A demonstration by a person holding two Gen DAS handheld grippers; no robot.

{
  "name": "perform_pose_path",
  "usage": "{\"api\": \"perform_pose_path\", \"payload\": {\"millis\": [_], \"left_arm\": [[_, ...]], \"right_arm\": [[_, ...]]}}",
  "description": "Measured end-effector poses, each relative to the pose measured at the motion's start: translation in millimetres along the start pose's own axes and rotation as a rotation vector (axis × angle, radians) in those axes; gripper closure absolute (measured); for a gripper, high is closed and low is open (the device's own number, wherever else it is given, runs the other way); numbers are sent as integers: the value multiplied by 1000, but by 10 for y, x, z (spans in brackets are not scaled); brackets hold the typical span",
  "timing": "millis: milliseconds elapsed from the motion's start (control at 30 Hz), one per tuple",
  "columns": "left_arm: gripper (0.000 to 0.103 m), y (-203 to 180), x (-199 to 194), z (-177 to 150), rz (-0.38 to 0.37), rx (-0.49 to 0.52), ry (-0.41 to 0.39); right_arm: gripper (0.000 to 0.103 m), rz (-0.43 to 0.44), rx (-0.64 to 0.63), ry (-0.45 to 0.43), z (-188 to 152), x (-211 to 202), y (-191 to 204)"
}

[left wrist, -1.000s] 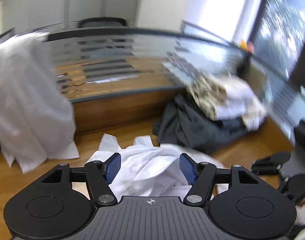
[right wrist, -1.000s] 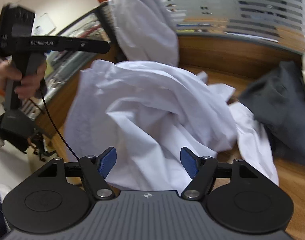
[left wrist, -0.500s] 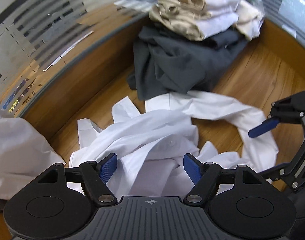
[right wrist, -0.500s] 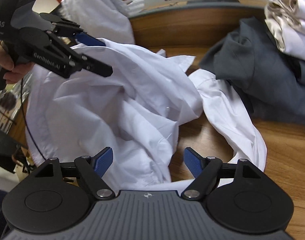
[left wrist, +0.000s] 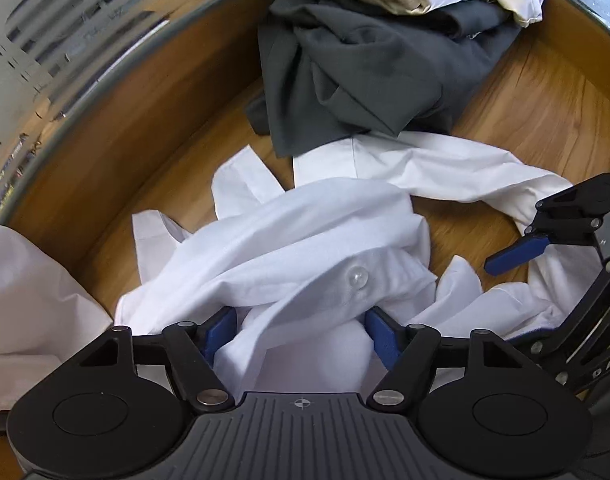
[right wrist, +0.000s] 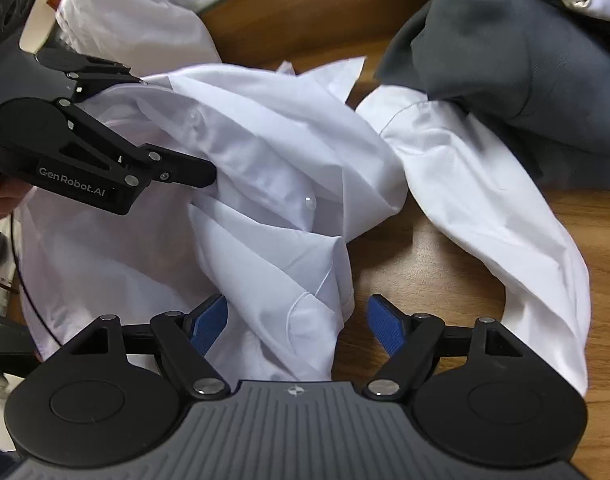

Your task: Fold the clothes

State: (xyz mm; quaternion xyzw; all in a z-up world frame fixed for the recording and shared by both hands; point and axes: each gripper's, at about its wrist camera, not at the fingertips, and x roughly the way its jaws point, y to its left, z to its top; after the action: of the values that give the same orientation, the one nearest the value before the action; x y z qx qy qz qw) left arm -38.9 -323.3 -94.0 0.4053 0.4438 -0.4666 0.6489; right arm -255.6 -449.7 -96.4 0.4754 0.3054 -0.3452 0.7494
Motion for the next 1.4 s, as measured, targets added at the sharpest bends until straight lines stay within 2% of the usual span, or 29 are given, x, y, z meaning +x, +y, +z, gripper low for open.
{"api": "perform_pose_path", "payload": {"millis": [100,233,367,400,433,533,667,800,967,1133,1267,1400], "left_arm": [[40,28,96,-26,-4,-25,4],[56,24,113,-77,12,-84,-35],[80,29,24,-148,3,-139,-117],[82,34,-14,-165,4,-158,-140],[86,30,-56,-179,13,-171,-168],[93,51,-266,-214,41,-197,-252],[96,232,-656,-252,45,-322,-353],[96,443,-1125,-327,17,-445,-451],[97,705,-1756,-585,0,-638,-597],[97,925,-2396,-946,3,-794,-738],[97,1129,-2846,-1307,-10,-923,-838],[98,1219,-3109,-1684,-2,-1020,-870]], "right_arm": [[21,-2,-12,20,24,119,36],[29,-6,-26,33,56,231,90],[40,-21,-23,30,69,264,116],[46,-26,-20,27,68,261,119],[57,-31,-17,24,66,258,123],[80,-30,2,7,69,179,98],[87,-35,19,-54,67,-60,127],[89,-34,3,-158,134,-537,175],[91,-41,-61,-301,242,-1262,331],[94,-79,-105,-444,335,-2052,375],[95,-99,-89,-563,452,-2686,283],[95,-70,-54,-655,589,-3218,183]]}}
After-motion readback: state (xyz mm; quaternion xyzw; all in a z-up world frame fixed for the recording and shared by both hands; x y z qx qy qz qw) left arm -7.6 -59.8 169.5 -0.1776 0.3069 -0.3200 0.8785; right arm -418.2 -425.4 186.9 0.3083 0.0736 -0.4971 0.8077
